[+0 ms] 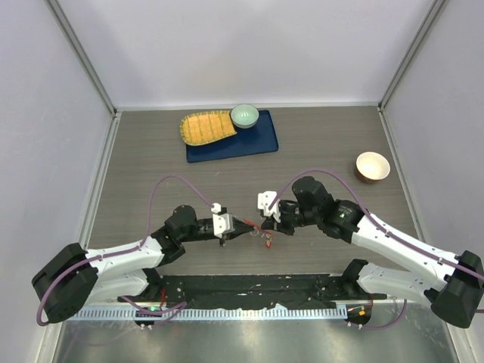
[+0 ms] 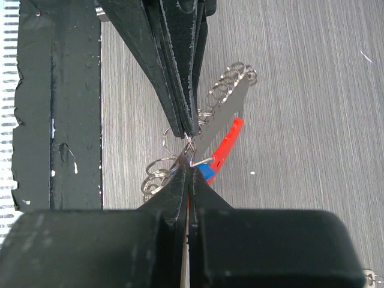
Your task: Put the keys on the keyring
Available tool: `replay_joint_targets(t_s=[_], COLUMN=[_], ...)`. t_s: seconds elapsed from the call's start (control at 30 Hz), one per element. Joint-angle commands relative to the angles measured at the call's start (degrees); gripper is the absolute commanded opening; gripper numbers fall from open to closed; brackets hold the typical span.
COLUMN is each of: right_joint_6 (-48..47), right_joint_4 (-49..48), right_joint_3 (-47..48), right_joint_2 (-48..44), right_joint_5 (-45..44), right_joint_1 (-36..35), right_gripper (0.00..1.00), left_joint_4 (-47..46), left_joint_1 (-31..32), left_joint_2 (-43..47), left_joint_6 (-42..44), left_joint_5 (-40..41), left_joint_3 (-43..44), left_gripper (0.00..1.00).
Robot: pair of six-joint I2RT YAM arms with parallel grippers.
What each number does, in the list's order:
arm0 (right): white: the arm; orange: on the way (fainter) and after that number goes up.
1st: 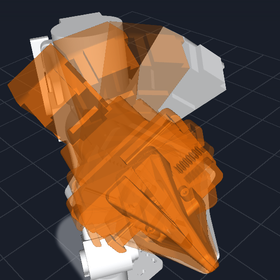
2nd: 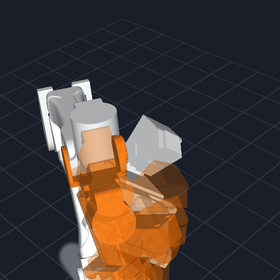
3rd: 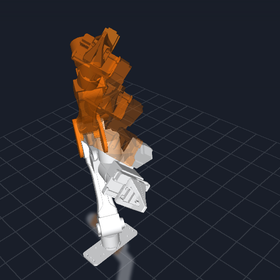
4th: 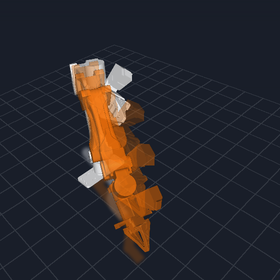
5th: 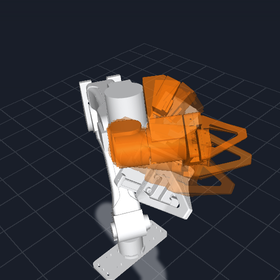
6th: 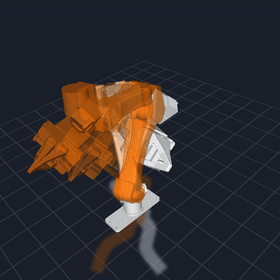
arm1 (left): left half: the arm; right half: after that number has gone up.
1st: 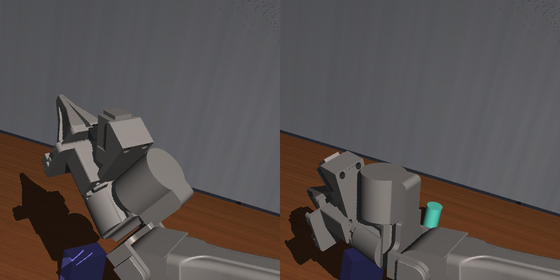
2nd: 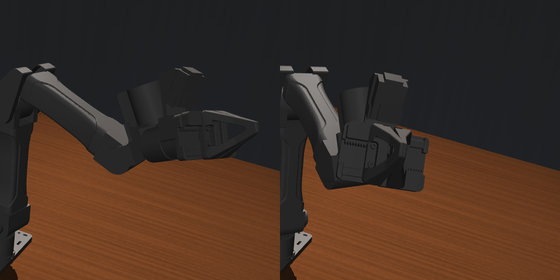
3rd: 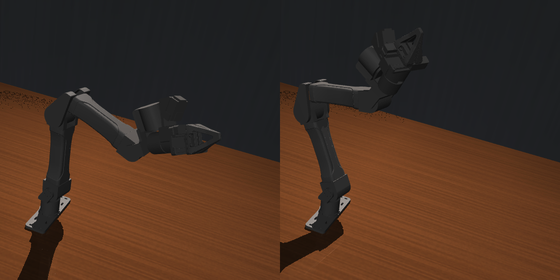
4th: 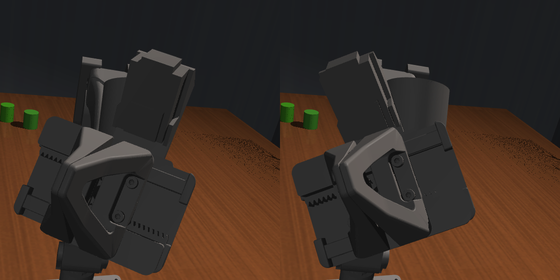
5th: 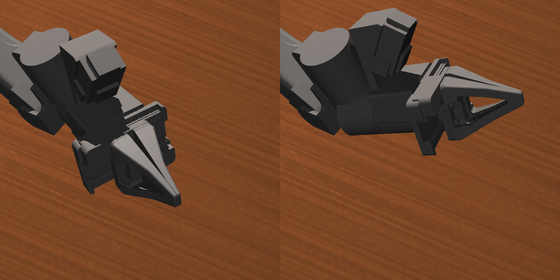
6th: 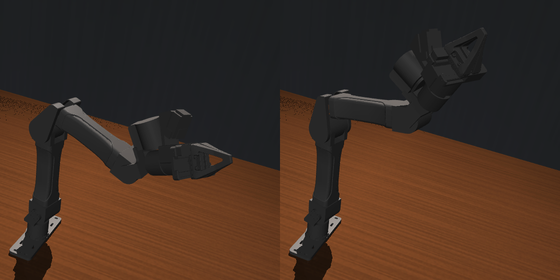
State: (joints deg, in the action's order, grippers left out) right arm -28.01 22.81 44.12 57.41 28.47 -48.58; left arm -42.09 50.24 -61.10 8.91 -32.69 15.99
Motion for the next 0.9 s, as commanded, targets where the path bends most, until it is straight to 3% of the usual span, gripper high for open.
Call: replay_joint_targets(t_s=[0.0,0.87], right_joint_6=[-0.73,-6.53], right_joint_4=[-1.54,6.28], right_joint_3=[1.23,7.74], right_joint_2=[-0.45,2.71], right_joint_5=[0.36,-2.89], right_joint_1=[-0.73,-4.6], right_gripper=[0.01,0.01], left_joint_4=[-3.88,4.29], left_joint_1=[0.21,0.21], left_joint_2=[-0.33,-1.04], left_joint_6=[-0.73,2.34], left_joint_5=[-2.91,-8.53], left_joint_3=[3.7,7.04], left_gripper=[0.0,0.0])
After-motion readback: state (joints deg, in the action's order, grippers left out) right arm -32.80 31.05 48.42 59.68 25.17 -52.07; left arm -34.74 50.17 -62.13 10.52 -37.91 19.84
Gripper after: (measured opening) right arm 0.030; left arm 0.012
